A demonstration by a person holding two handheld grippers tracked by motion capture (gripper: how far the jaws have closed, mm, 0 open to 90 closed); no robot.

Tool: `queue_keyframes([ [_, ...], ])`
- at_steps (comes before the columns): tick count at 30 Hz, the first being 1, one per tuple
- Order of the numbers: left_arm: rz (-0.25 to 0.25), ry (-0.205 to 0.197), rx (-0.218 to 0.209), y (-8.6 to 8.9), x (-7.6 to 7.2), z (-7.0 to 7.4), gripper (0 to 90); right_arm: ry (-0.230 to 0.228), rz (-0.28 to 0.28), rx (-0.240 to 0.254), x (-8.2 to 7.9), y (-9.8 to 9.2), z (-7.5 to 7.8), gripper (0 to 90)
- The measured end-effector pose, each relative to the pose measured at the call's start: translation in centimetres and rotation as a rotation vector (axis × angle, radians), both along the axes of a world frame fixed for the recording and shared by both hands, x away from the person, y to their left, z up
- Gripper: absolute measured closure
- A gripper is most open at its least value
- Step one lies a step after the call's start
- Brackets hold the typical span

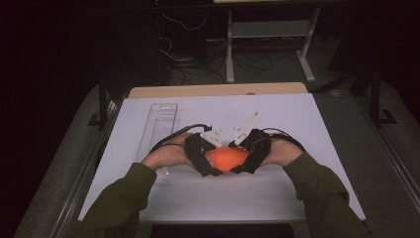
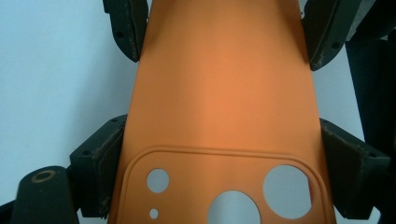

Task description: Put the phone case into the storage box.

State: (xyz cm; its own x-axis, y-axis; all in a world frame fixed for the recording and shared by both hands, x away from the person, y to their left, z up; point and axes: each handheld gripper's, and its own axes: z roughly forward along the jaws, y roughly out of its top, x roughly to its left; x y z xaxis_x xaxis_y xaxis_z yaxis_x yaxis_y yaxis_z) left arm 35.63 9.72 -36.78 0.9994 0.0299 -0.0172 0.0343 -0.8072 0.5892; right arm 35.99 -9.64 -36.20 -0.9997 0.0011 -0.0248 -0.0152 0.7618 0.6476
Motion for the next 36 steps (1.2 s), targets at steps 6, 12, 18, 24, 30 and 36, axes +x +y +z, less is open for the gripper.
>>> queue_keyframes([
  [6, -0.008, 0.025, -0.006, 0.1, 0.2, 0.0, 14.7, 0.016, 0.003, 0.005, 0.1, -0.1, 0.0, 14.9],
  [12, -0.006, 0.041, -0.009, 0.0, 0.2, -0.1, 15.3, 0.033, -0.001, 0.003, 0.2, -0.2, -0.1, 14.8],
  [18, 0.013, 0.05, -0.016, 0.2, 0.4, 0.0, 15.4, 0.02, -0.031, 0.012, 0.0, -0.4, -0.1, 10.9],
  [24, 0.031, 0.053, -0.013, 0.4, 0.3, 0.0, 15.4, 0.007, -0.069, 0.028, 0.1, -0.7, 0.1, 2.7],
  [30, 0.068, 0.065, -0.018, 0.7, 0.4, -0.2, 15.4, 0.02, -0.103, 0.04, 0.3, -1.2, 0.3, 0.6],
  [36, 0.112, 0.072, -0.022, 1.0, 0.4, -0.5, 15.3, 0.03, -0.145, 0.041, 0.4, -1.8, 0.3, 0.5],
])
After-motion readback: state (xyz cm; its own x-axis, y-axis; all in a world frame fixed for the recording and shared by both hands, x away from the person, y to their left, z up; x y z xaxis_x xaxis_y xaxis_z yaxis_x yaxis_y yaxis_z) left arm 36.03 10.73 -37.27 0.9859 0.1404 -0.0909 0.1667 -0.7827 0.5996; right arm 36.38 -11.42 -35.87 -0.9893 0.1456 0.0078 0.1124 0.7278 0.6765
